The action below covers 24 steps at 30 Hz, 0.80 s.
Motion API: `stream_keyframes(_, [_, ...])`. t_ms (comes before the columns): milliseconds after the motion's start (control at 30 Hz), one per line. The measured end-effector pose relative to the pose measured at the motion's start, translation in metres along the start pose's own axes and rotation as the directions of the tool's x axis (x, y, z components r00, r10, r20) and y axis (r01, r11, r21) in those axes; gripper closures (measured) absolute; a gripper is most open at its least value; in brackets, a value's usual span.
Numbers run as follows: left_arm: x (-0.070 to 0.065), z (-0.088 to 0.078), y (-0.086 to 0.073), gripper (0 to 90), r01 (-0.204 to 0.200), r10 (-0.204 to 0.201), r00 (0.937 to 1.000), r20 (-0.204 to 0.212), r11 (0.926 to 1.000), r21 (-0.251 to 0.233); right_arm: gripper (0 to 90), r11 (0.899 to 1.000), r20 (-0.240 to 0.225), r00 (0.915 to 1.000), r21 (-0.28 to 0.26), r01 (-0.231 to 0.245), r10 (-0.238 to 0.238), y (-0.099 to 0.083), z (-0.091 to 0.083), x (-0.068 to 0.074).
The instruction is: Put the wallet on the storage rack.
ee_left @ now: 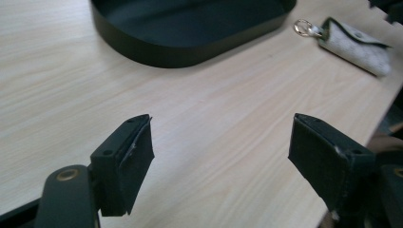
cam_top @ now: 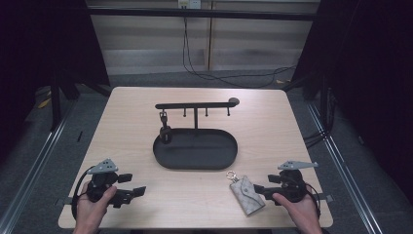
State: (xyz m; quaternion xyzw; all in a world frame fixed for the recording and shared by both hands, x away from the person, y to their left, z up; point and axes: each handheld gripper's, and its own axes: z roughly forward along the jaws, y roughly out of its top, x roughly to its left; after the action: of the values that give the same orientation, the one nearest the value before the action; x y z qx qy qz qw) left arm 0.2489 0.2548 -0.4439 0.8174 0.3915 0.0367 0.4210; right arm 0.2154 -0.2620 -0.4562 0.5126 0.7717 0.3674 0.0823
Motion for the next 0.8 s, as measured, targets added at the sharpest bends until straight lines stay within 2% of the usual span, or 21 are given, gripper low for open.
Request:
stream_keyframes(67, [0.0,-0.001,-0.002,22.5,-0.008,0.008,1.0,0.002,0.9999,-0.006,26.9,1.0,-0.017,0.9997,0.02,0.018,-0.017,0.002,0.0,0.003])
stream_keyframes(133, [-0.001,-0.003,-0.005,21.7,-0.009,0.01,0.9995,0.03,0.9998,-0.02,29.0,0.999,-0.01,0.9997,0.027,0.022,-0.021,0.004,0.0,0.005])
stream_keyframes(200, [-0.001,-0.005,-0.009,20.8,-0.006,0.007,0.9994,0.034,0.9994,-0.035,30.2,0.999,-0.015,0.9994,0.025,0.031,-0.031,0.008,-0.001,0.007])
stream_keyframes(267, [0.0,-0.006,-0.011,19.2,-0.025,0.027,0.9985,0.048,0.9989,-0.039,32.7,0.999,-0.006,0.9996,0.036,0.027,-0.027,0.011,-0.001,0.009])
stream_keyframes(333, [0.001,-0.005,-0.01,17.7,-0.03,0.031,0.9991,0.028,0.9984,-0.049,35.0,0.997,-0.006,0.9993,0.074,0.038,-0.038,0.015,0.002,0.011])
stream_keyframes(433, [0.001,-0.002,-0.011,17.5,-0.034,0.035,0.9986,0.039,0.9984,-0.046,37.3,0.991,-0.012,0.9983,0.118,0.058,-0.057,0.019,0.007,0.015])
stream_keyframes(567, [-0.004,0.0,-0.016,18.0,-0.034,0.036,0.998,0.052,0.9986,-0.04,36.0,0.981,-0.021,0.9972,0.178,0.075,-0.072,0.024,0.013,0.019])
stream_keyframes(633, [-0.004,0.0,-0.017,19.1,-0.021,0.022,0.9994,0.028,0.9987,-0.047,32.0,0.973,-0.022,0.9971,0.218,0.076,-0.073,0.027,0.015,0.022])
stream_keyframes(667, [-0.003,0.0,-0.017,19.8,-0.019,0.02,0.9994,0.027,0.9987,-0.046,28.3,0.969,-0.008,0.9977,0.237,0.067,-0.067,0.028,0.016,0.023])
stream_keyframes(800, [-0.002,0.0,-0.018,20.4,-0.011,0.013,0.9996,0.026,0.9986,-0.051,27.0,0.963,0.024,0.9972,0.262,0.063,-0.071,0.032,0.021,0.024])
